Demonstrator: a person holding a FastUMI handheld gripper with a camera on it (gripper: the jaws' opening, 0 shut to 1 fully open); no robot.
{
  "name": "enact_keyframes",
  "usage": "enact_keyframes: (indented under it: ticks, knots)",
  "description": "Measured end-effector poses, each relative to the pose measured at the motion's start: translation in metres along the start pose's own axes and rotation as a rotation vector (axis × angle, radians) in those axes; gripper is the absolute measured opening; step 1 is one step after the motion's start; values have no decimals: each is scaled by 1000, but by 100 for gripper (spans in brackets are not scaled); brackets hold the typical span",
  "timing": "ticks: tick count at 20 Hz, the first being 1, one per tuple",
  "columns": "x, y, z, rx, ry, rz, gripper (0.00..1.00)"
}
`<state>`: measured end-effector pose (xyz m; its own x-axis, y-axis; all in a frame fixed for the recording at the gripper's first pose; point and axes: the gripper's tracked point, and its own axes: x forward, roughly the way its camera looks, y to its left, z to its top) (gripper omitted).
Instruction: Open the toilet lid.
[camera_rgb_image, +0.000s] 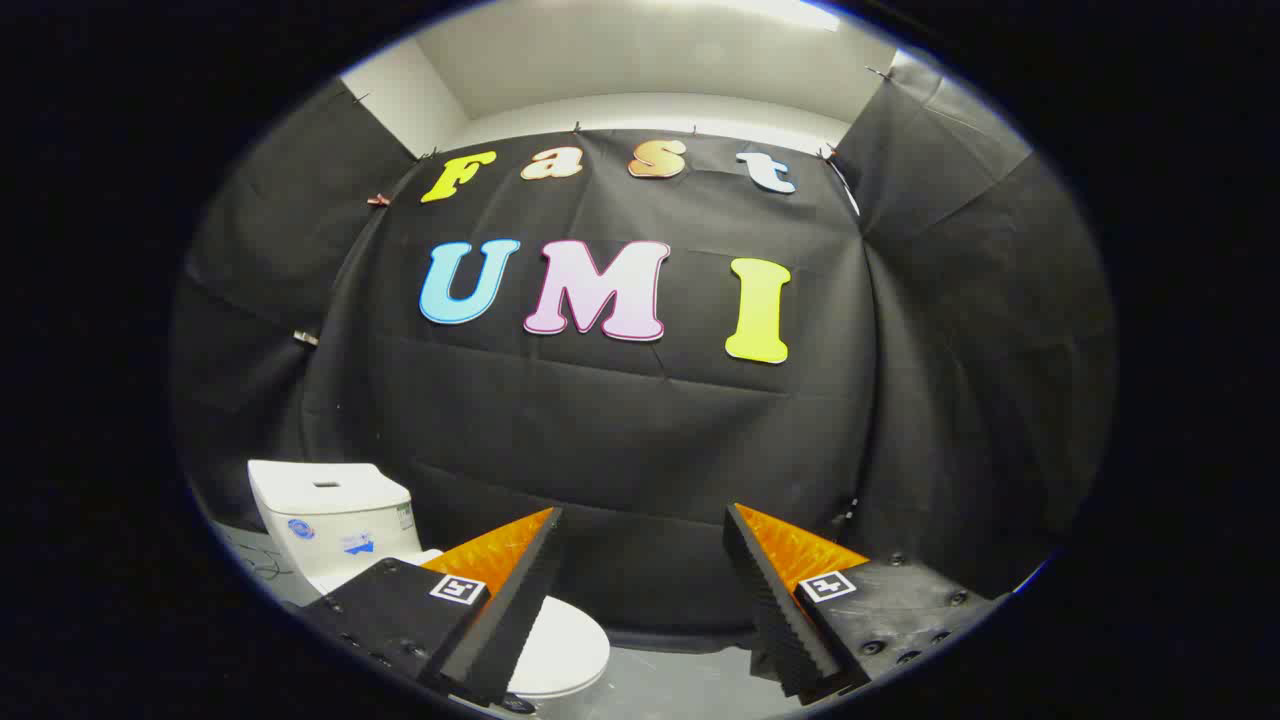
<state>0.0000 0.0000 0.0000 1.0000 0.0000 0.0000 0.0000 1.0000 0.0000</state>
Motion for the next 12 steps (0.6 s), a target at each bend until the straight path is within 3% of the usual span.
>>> enact_keyframes:
  ticks: [12]
  knots:
    - [-1,13,-2,-38,-13,39,98]
